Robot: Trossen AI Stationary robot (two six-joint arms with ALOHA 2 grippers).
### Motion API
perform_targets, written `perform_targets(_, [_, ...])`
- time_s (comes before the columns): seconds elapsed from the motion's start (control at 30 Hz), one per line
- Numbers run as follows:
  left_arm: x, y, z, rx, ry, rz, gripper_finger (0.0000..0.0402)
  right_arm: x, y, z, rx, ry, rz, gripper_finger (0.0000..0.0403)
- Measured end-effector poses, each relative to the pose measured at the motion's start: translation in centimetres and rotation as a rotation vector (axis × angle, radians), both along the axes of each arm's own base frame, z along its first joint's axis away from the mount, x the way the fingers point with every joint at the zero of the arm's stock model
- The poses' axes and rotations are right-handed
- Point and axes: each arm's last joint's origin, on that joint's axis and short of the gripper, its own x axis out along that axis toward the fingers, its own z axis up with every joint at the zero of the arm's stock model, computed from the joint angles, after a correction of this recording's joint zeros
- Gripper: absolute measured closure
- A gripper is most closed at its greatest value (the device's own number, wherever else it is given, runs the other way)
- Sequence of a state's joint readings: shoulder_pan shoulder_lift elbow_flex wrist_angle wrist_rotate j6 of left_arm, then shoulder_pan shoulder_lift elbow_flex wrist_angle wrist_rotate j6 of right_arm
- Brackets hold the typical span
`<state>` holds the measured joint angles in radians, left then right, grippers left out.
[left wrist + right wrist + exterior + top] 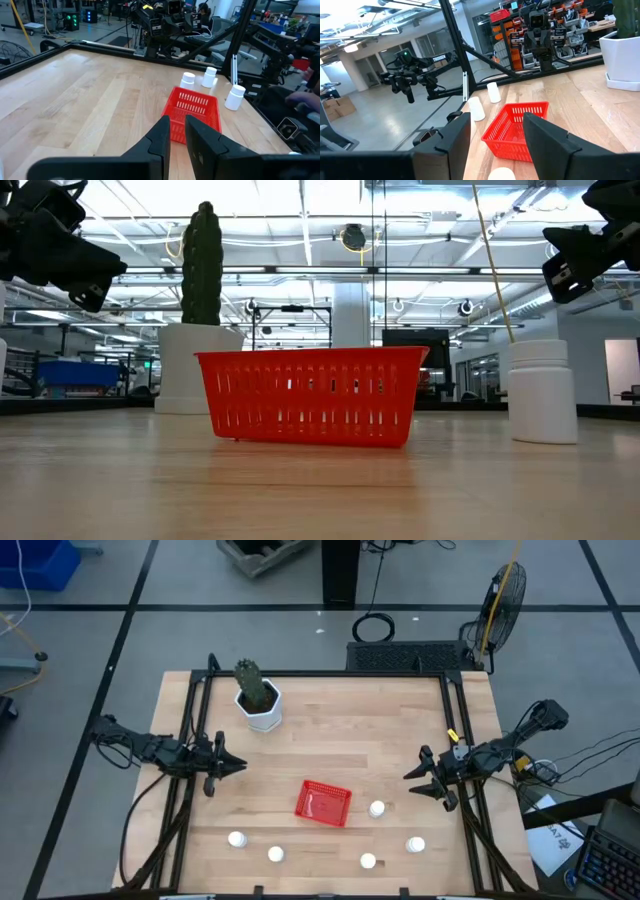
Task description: Pick and place pill bottles into a basket
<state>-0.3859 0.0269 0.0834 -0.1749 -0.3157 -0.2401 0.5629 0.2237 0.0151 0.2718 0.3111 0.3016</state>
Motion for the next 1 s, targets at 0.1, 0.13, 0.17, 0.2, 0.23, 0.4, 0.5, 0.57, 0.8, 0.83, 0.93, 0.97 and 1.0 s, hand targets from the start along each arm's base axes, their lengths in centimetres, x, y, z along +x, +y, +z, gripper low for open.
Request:
perform_targets(0.1, [0.0, 0.0, 0.0, 0.0, 0.0, 0.0, 0.0339, 0.0, 0.0, 0.0, 0.0, 0.0, 0.0, 0.023])
perform_targets(0.13, [0.0, 0.0, 0.0, 0.0, 0.0, 0.0, 0.0339, 0.0, 0.0, 0.0, 0.0, 0.0, 0.0, 0.0231])
perform_targets(0.17, [0.0, 0.0, 0.0, 0.0, 0.0, 0.0, 0.0339, 0.0, 0.0, 0.0, 0.0, 0.0, 0.0, 0.023])
perform_targets(0.2, [0.0, 0.0, 0.0, 0.0, 0.0, 0.0, 0.0339, 0.0, 0.0, 0.0, 0.0, 0.0, 0.0, 0.023])
perform_targets(0.23, [0.0, 0.0, 0.0, 0.0, 0.0, 0.0, 0.0339, 0.0, 0.0, 0.0, 0.0, 0.0, 0.0, 0.0229])
perform_targets(0.4, [0.0, 0.0, 0.0, 0.0, 0.0, 0.0, 0.0339, 0.0, 0.0, 0.6, -0.005, -0.067, -0.005, 0.0228])
perform_targets(0.5, [0.0, 0.0, 0.0, 0.0, 0.0, 0.0, 0.0339, -0.2, -0.1, 1.8, 0.043, -0.174, -0.008, 0.023])
perform_targets(0.57, [0.0, 0.0, 0.0, 0.0, 0.0, 0.0, 0.0339, -0.4, -0.3, 2.6, 0.059, -0.257, -0.018, 0.023])
perform_targets(0.8, [0.0, 0.0, 0.0, 0.0, -0.001, 0.0, 0.0339, -0.8, -0.5, 3.9, 0.163, -0.375, -0.017, 0.0228])
perform_targets(0.83, [0.0, 0.0, 0.0, 0.0, 0.0, 0.0, 0.0339, -0.8, -0.5, 3.8, 0.161, -0.364, -0.015, 0.023])
perform_targets(0.93, [0.0, 0.0, 0.0, 0.0, 0.0, 0.0, 0.0339, -0.3, -0.1, 3.3, 0.154, -0.309, -0.009, 0.024])
perform_targets(0.97, [0.0, 0.0, 0.0, 0.0, 0.0, 0.0, 0.0339, 0.0, 0.0, 3.1, 0.15, -0.279, -0.022, 0.0244])
perform_targets(1.0, [0.0, 0.0, 0.0, 0.0, 0.0, 0.0, 0.0339, 0.4, 0.2, 2.8, 0.14, -0.243, -0.037, 0.0246])
